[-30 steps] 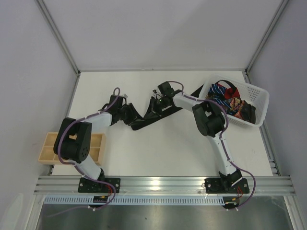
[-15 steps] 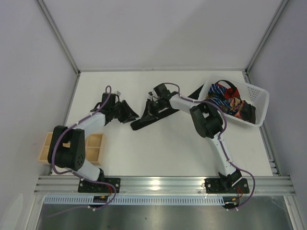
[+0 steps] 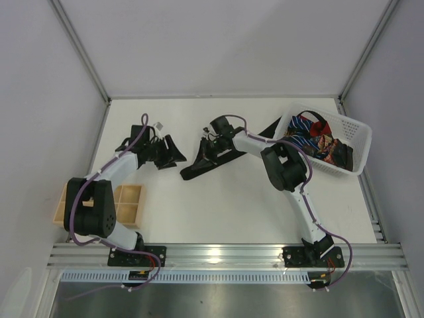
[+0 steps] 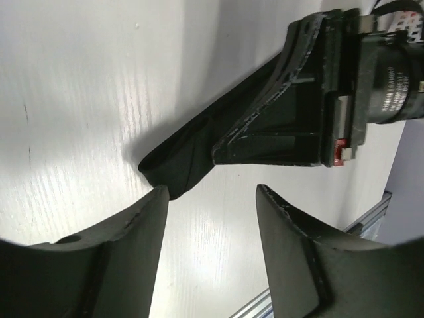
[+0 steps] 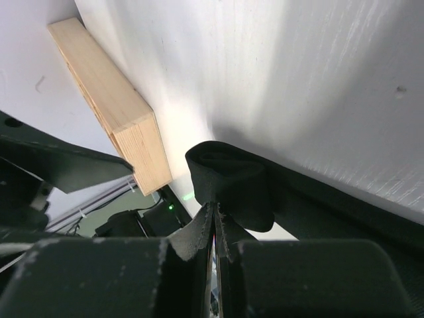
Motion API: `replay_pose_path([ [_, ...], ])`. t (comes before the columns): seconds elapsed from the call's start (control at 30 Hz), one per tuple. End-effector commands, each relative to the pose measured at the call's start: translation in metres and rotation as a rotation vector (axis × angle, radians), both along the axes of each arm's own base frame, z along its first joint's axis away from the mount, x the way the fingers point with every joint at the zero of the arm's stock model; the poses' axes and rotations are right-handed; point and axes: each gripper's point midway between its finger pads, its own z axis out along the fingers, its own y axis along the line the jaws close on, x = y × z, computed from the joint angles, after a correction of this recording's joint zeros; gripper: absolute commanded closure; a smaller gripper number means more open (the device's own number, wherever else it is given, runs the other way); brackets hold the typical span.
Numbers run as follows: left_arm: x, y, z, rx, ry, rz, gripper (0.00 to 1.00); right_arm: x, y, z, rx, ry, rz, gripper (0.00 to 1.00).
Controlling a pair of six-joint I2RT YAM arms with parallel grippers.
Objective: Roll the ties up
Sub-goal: Roll the tie
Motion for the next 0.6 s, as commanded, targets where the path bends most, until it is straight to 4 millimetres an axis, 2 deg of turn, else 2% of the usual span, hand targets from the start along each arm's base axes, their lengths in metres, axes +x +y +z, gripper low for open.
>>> replay_pose_path([
  [0.0,0.013,0.0,0.019,0.05,-0.102,-0.113,0.37,0.01,0.003,0.006,0.032,-0.02,0.004,0.92],
  [0.17,0.018,0.013,0.018,0.187,-0.175,-0.2,0.29,0.009,-0.001,-0.005,0.016,-0.008,0.008,0.92],
  [0.33,0.013,0.011,0.024,0.272,-0.263,-0.332,0.25,0.009,-0.008,-0.015,-0.002,-0.001,0.006,0.92],
  [0.43,0.008,-0.004,0.023,0.286,-0.286,-0.419,0.25,0.01,-0.01,-0.017,-0.002,0.003,0.008,0.92],
  [0.5,-0.001,-0.021,0.015,0.318,-0.288,-0.516,0.23,0.01,-0.012,-0.015,-0.001,-0.005,0.011,0.92],
  [0.57,-0.003,-0.027,0.009,0.381,-0.299,-0.56,0.23,0.01,-0.013,-0.015,0.0,-0.005,0.015,0.92],
])
